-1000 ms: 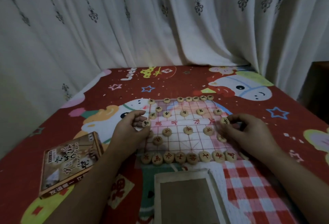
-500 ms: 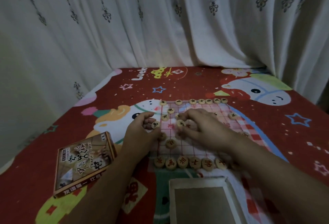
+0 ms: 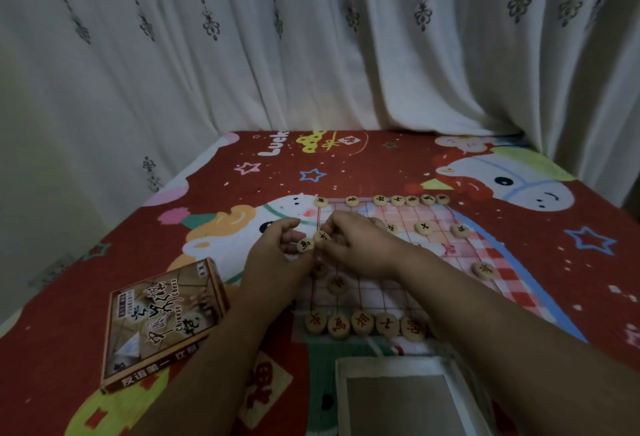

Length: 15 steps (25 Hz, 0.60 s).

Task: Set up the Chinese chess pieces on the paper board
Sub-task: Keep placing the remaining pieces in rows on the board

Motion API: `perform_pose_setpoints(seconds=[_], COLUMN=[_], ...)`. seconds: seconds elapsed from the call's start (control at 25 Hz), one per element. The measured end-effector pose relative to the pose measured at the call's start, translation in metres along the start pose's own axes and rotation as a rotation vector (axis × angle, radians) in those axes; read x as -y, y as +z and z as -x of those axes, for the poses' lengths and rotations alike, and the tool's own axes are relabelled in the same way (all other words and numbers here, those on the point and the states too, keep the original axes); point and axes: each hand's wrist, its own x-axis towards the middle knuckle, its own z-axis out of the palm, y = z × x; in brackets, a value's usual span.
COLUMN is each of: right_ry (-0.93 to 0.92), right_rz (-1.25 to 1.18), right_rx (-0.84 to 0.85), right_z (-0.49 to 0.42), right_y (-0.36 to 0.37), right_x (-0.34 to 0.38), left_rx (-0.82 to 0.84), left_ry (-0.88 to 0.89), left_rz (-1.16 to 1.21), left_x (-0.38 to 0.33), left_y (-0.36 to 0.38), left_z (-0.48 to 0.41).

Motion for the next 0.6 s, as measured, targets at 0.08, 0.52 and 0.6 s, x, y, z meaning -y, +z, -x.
perform_pose_setpoints(seconds=[0.08,0.52,0.6], right_ry=[-0.012,0.058,0.166], right_rz=[-0.048,-0.402,-0.511], right_rx=[-0.005,-0.089,-0.165], right_z=[0.0,0.028,0.04], right_y=[0.0,-0.019,-0.036], right_x=[0.0,-0.019,-0.041], left_rx=[0.005,-0.011,-0.005], left_ry=[-0.004,0.0,-0.009], left_rz=[0.008,0.008,0.015], left_x=[0.0,0.004,0.004], left_y=[0.0,0.002,0.002], left_z=[0.0,-0.001,-0.001])
